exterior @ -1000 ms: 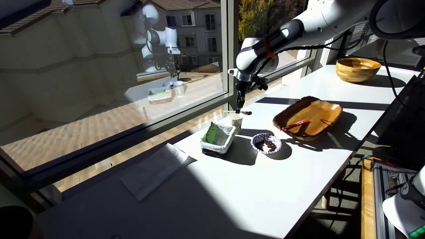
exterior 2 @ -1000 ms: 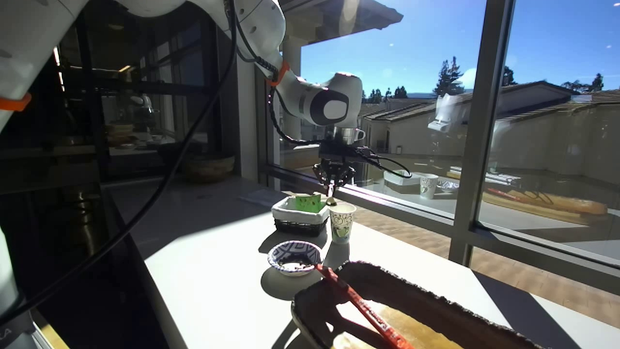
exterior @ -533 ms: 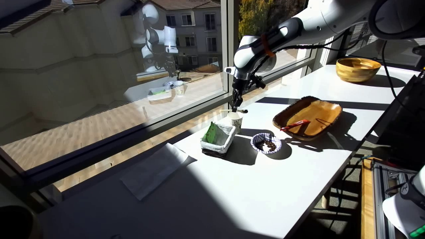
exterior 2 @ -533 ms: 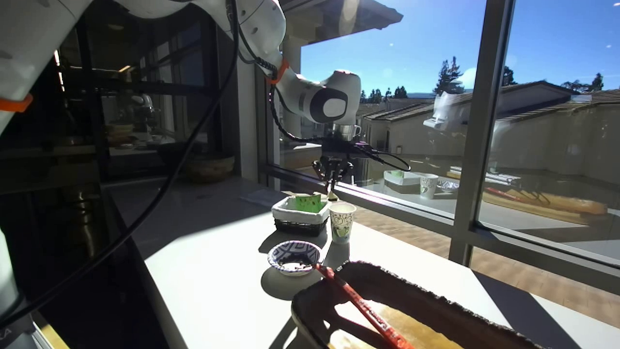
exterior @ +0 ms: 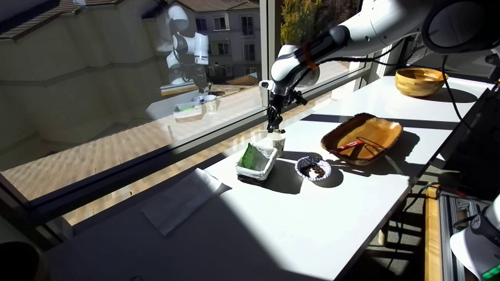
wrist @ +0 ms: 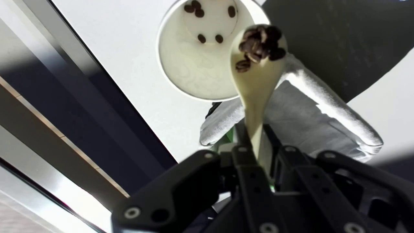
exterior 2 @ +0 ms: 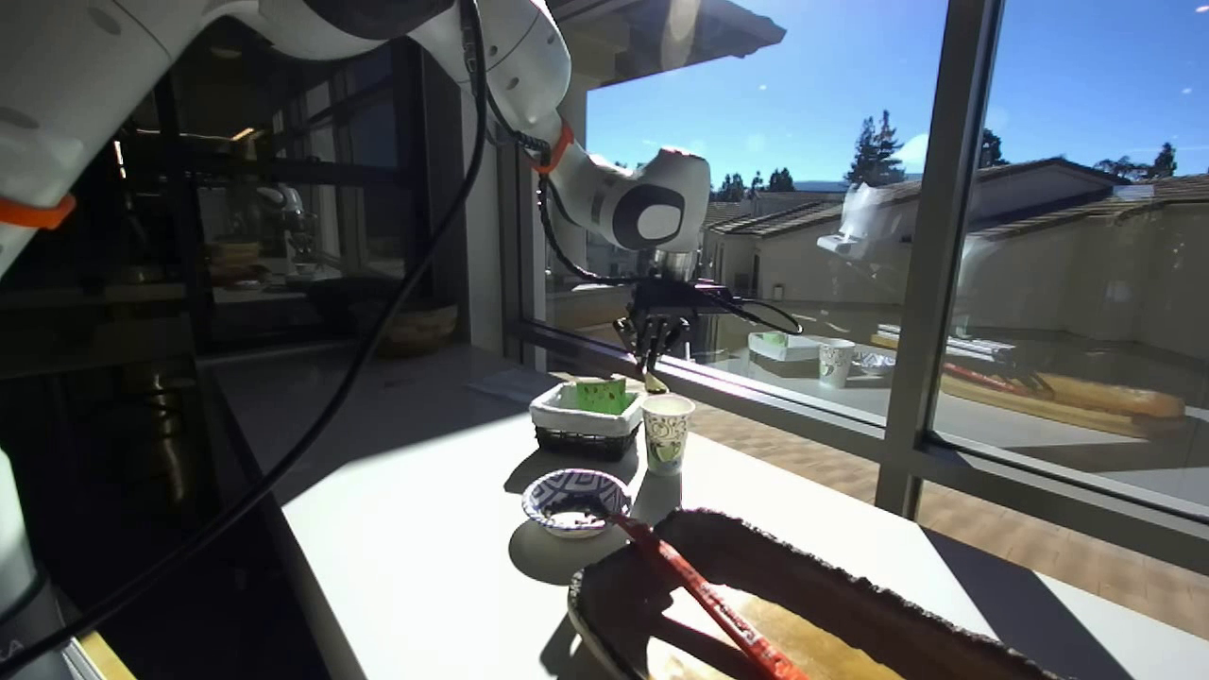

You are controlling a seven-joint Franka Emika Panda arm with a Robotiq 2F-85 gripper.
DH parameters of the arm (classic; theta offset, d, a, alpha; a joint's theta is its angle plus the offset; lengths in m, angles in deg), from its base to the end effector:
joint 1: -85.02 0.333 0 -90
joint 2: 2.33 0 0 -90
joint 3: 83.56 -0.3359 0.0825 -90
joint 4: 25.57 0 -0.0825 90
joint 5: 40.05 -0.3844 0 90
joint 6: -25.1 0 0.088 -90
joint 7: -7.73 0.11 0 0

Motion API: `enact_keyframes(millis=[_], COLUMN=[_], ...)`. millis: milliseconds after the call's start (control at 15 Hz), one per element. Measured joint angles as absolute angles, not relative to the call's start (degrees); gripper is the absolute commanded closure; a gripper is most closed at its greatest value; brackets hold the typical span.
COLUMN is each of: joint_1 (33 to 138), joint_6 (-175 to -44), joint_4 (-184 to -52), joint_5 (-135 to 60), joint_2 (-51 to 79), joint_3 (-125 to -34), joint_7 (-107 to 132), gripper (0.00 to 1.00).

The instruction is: Take a scoop of the coffee grounds in the bowl using the spoon, empty them into the cup and place the spoon back

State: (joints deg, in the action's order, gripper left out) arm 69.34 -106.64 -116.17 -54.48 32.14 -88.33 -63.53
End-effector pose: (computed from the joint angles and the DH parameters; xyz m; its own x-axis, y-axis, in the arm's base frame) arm 0.7071 -0.1401 0.3129 0.6145 0.7427 0.2661 0.7691 -0.6391 0.0075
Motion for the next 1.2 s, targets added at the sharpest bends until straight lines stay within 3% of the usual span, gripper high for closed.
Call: enact_keyframes(millis=[1200], joint_1=[62.5], joint_6=[-103.0], joint_4=[-106.4], joint_5=[-66.6], joint_2=[39.6], joint_3=[-93.8], joint_7=[-71.8], gripper=[0.97])
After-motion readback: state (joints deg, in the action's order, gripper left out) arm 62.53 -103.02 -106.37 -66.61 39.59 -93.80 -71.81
